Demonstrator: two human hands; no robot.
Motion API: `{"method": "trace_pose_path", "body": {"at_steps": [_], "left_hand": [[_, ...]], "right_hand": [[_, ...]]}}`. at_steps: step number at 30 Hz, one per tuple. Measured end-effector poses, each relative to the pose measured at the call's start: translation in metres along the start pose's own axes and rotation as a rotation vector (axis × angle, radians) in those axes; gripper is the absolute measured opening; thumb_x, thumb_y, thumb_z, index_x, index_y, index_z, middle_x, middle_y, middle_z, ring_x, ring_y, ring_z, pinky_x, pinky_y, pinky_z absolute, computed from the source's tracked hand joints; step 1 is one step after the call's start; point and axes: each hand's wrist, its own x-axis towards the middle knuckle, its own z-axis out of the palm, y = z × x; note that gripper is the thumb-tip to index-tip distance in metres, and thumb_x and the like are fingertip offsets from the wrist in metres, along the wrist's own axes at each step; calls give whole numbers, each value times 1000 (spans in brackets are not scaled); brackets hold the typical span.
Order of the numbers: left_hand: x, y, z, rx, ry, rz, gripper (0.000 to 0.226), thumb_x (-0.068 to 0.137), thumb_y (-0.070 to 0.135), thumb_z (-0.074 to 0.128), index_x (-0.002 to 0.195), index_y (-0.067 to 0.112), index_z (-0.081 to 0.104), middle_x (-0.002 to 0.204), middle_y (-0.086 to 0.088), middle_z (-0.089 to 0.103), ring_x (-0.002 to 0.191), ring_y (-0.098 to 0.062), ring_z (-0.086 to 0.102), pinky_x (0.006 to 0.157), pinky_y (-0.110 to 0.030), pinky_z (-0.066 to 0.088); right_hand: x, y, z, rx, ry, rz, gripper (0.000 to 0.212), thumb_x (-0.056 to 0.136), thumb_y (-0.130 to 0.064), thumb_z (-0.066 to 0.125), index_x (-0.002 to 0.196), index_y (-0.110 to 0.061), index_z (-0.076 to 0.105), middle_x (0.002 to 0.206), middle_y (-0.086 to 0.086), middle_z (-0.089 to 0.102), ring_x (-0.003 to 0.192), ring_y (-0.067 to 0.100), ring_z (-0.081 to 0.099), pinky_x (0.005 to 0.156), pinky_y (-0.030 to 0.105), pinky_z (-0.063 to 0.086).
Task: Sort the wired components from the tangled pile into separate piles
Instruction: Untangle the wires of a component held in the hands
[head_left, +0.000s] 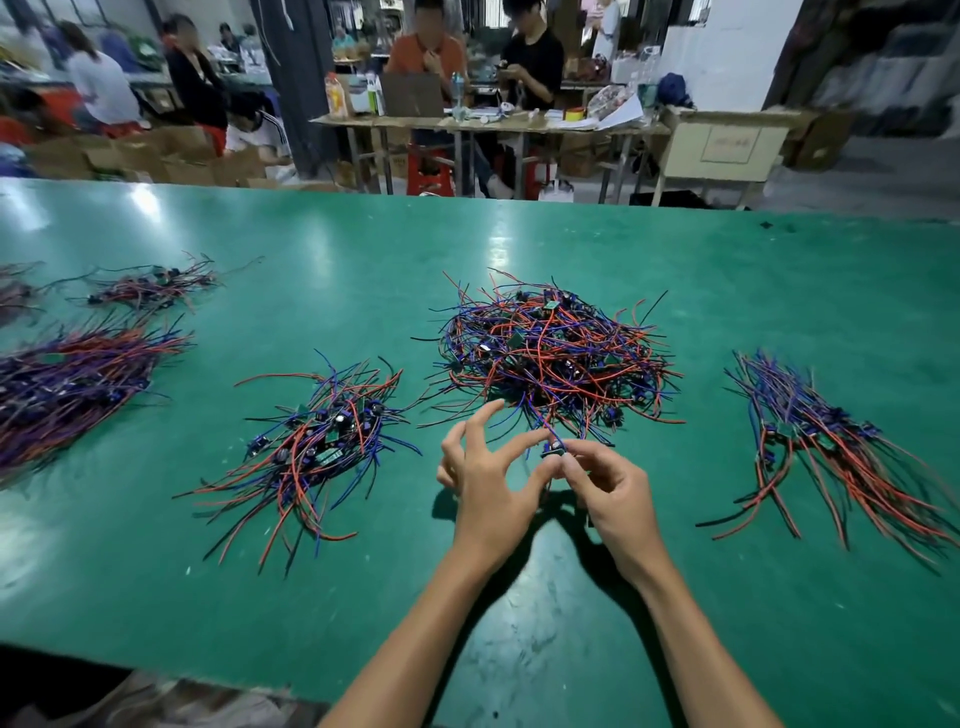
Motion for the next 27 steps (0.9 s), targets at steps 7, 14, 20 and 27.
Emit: {"method": "trace_pose_path", "body": {"at_steps": [7, 14, 20, 27], "left_hand": [[3, -1, -7, -254, -51, 23, 28, 79, 35, 84, 103, 44, 76, 141, 15, 52, 124, -1, 54, 106, -34, 37], [0, -1, -9, -583, -265, -146, 47, 81, 13, 83, 120, 31, 65, 90, 6, 78, 84, -12, 75, 79, -22, 57], [2, -3, -11, -526, -218, -197, 24, 81, 27, 84, 103, 35, 76, 80, 8, 75, 79, -6, 70, 77, -24, 54], [25, -1, -41, -717, -46, -222, 23, 85, 12, 79, 107, 20, 77, 85, -4, 78, 70, -16, 73, 69, -24, 57]], "right_hand": [[0, -4, -1, 58, -34, 88, 10, 96, -6, 65, 97, -11, 74, 73, 4, 75, 48, 8, 49, 45, 15, 39], [-2, -2, -3, 43, -10, 106, 4, 100, -14, 62, 97, -16, 63, 76, 13, 76, 45, 16, 52, 45, 22, 44], [-4, -4, -2, 83, 25, 136, 4, 101, -20, 60, 100, -16, 61, 73, 16, 75, 49, 21, 55, 45, 26, 44], [-5, -12, -3, 143, 39, 94, 12, 100, -13, 60, 108, -9, 69, 71, 18, 74, 48, 7, 58, 45, 14, 42]]}}
